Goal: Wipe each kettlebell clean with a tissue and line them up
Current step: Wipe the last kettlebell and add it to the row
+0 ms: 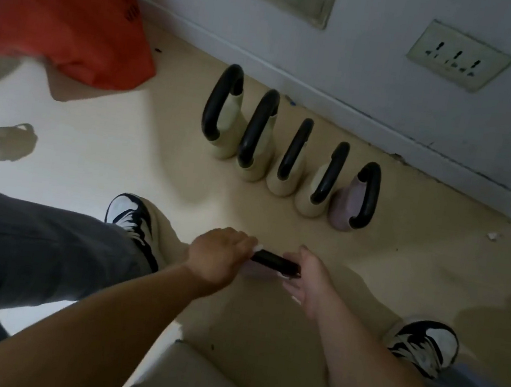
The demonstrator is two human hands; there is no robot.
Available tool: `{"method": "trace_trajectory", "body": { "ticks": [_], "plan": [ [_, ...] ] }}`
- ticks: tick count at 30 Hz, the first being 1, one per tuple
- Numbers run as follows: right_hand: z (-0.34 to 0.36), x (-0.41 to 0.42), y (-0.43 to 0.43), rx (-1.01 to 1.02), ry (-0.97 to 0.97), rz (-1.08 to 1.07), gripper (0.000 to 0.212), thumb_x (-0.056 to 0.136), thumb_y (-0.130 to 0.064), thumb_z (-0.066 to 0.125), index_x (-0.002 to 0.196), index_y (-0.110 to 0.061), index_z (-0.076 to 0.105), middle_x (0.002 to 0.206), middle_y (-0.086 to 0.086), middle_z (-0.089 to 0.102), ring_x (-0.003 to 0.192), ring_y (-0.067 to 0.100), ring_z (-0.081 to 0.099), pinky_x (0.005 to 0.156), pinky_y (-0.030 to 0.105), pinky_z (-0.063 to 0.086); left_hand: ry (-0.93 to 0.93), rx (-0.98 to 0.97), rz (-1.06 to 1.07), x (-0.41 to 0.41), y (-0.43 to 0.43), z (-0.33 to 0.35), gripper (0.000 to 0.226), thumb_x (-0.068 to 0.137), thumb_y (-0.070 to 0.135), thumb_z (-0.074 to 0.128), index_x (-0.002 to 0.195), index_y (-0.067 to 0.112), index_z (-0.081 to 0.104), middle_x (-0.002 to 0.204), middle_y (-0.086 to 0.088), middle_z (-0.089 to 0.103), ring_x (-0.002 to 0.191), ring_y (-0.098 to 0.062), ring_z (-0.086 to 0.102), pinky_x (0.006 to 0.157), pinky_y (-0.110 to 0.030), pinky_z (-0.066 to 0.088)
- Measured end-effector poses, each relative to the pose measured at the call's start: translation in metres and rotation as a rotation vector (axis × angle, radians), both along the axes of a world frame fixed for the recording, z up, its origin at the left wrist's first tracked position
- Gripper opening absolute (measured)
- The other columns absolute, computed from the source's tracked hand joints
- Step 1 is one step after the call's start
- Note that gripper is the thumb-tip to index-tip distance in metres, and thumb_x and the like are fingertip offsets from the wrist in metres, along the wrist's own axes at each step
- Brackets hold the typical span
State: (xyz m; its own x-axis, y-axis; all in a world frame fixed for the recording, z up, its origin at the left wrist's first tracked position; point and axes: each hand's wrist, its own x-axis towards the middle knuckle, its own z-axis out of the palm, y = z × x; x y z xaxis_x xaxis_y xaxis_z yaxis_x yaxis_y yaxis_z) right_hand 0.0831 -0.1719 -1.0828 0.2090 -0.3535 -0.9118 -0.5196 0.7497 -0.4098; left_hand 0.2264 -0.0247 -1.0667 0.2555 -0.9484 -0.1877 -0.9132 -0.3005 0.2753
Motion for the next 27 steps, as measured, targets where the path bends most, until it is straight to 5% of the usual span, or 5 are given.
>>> {"method": "trace_trajectory", "body": {
  "ticks": [4,7,15,20,27],
  "plan": [
    [0.007,0.005,0.005,-0.179,0.121,0.241,0.038,0.103,-0.037,0.052,0.12,-0.006,0.066,0.108,0.011,0.068,0.108,0.028,0.066,0.103,0.041,0.052,0.231,0.225,0.673,0.025,0.018,0.012,0.028,0.106,0.028,0.031,0.113,0.017,0.056,0.1,-0.008,0.067,0.092,-0.03,0.066,0.075,-0.036,0.051],
    [0.022,0.002,0.006,-0.26,0.11,0.408,0.05,0.104,-0.046,0.05,0.132,-0.007,0.064,0.125,0.014,0.065,0.129,0.035,0.058,0.11,0.044,0.046,0.513,0.075,1.0,0.019,0.004,0.02,0.039,0.107,0.027,0.034,0.105,0.003,0.065,0.103,-0.017,0.068,0.1,-0.037,0.064,0.085,-0.038,0.049],
    [0.024,-0.017,0.018,-0.134,0.242,0.568,0.076,0.079,-0.076,0.043,0.13,-0.023,0.062,0.125,0.004,0.066,0.115,0.023,0.062,0.107,0.046,0.05,0.888,0.019,1.121,-0.025,-0.059,0.039,0.035,0.106,0.009,0.037,0.134,0.001,0.057,0.143,-0.012,0.052,0.124,-0.024,0.054,0.098,-0.026,0.043],
    [0.024,-0.021,0.022,-0.095,0.26,0.501,0.083,0.073,-0.077,0.044,0.137,-0.026,0.06,0.128,-0.002,0.066,0.116,0.019,0.062,0.1,0.041,0.053,0.632,0.024,1.034,-0.044,-0.052,0.036,0.031,0.099,0.006,0.043,0.128,0.001,0.051,0.121,-0.018,0.06,0.111,-0.035,0.059,0.08,-0.031,0.04],
    [0.034,-0.02,0.038,0.03,0.153,0.488,0.049,0.09,-0.064,0.05,0.112,-0.027,0.073,0.104,-0.005,0.076,0.1,0.013,0.069,0.098,0.039,0.051,1.005,-0.087,1.142,-0.102,-0.024,0.042,0.018,0.105,0.019,0.041,0.111,0.013,0.057,0.092,-0.004,0.063,0.086,-0.026,0.063,0.066,-0.025,0.049]
  ]
}}
